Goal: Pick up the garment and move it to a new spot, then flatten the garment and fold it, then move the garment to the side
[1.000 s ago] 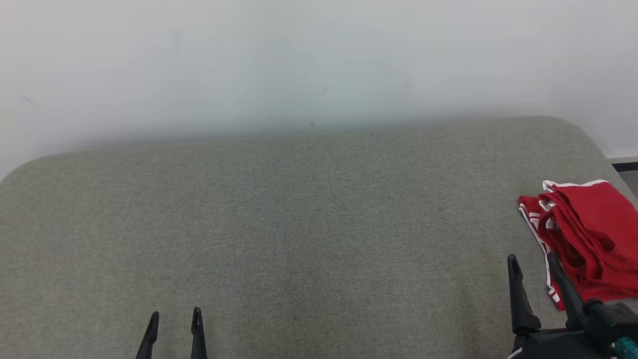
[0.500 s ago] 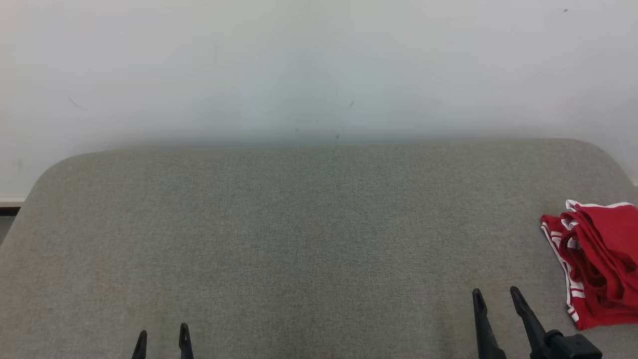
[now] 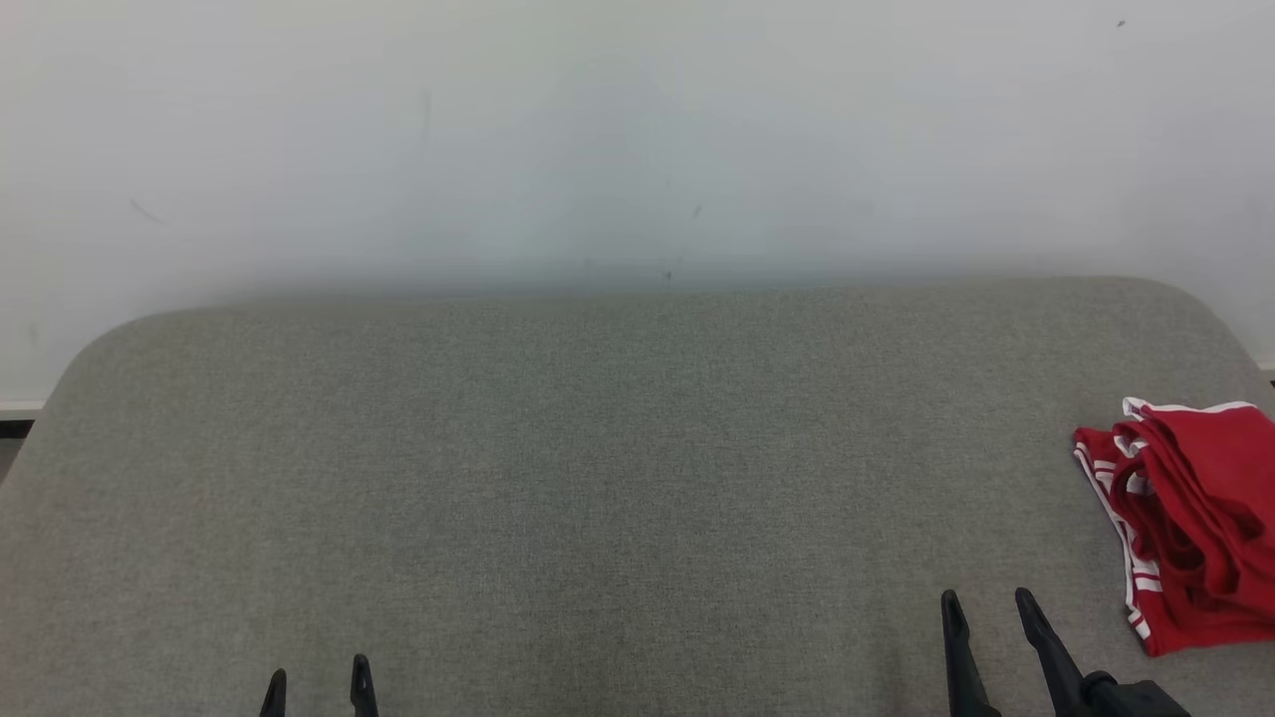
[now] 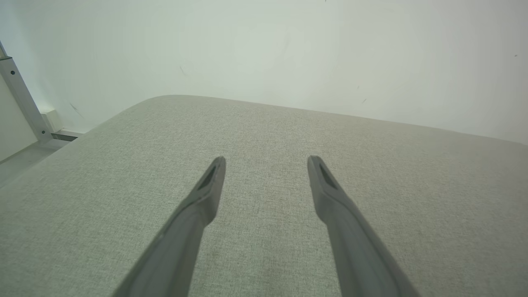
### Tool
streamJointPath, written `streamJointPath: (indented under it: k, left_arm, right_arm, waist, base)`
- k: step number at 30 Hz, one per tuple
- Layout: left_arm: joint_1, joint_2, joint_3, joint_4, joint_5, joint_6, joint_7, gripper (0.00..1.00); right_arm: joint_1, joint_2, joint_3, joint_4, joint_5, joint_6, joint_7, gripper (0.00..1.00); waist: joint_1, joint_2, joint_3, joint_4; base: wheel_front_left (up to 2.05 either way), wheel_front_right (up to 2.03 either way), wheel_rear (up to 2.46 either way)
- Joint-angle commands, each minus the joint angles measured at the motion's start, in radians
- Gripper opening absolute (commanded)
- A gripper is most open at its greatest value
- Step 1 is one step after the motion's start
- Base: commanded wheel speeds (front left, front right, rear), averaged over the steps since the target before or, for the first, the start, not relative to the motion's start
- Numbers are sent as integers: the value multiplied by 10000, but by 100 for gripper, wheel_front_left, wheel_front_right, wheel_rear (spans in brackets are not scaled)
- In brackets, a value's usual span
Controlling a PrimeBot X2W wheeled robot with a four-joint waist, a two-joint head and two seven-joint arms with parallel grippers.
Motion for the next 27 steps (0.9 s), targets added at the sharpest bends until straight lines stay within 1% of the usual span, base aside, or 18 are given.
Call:
streamJointPath:
  k: [1, 10, 18, 19, 24, 27]
  left_arm:
    - [51, -13, 21, 50, 17, -39, -26, 100]
    - [28, -14, 16, 45, 15, 68, -26, 100]
    - [92, -14, 0, 155, 70, -1, -26, 100]
    - [7, 0, -15, 136, 0, 2, 1, 0]
    - [89, -10, -18, 497, -38, 3, 37, 0]
    - [-43, -9, 70, 592, -539, -52, 211, 0]
  right_arm:
    - [-121, 49, 32, 42, 20, -21, -41, 100]
    - [-237, 51, 229, 172, 224, -22, -110, 100]
    - [-222, 53, 300, 262, 307, -22, -172, 100]
    - [-176, 12, 292, 262, 274, 0, -109, 0]
    - [-15, 12, 298, 626, 291, 2, -72, 0]
    - [-94, 12, 259, 693, 817, 1, 66, 0]
  waist:
    - [1, 0, 16, -6]
    - [1, 0, 39, -34]
    - [1, 0, -27, -1]
    - [1, 0, -27, -2]
    - [1, 0, -30, -2]
    - [1, 0, -17, -1]
  base:
    - [0, 0, 0]
    - [0, 0, 0]
    - [0, 0, 0]
    - [0, 0, 0]
    - [0, 0, 0]
    - [0, 0, 0]
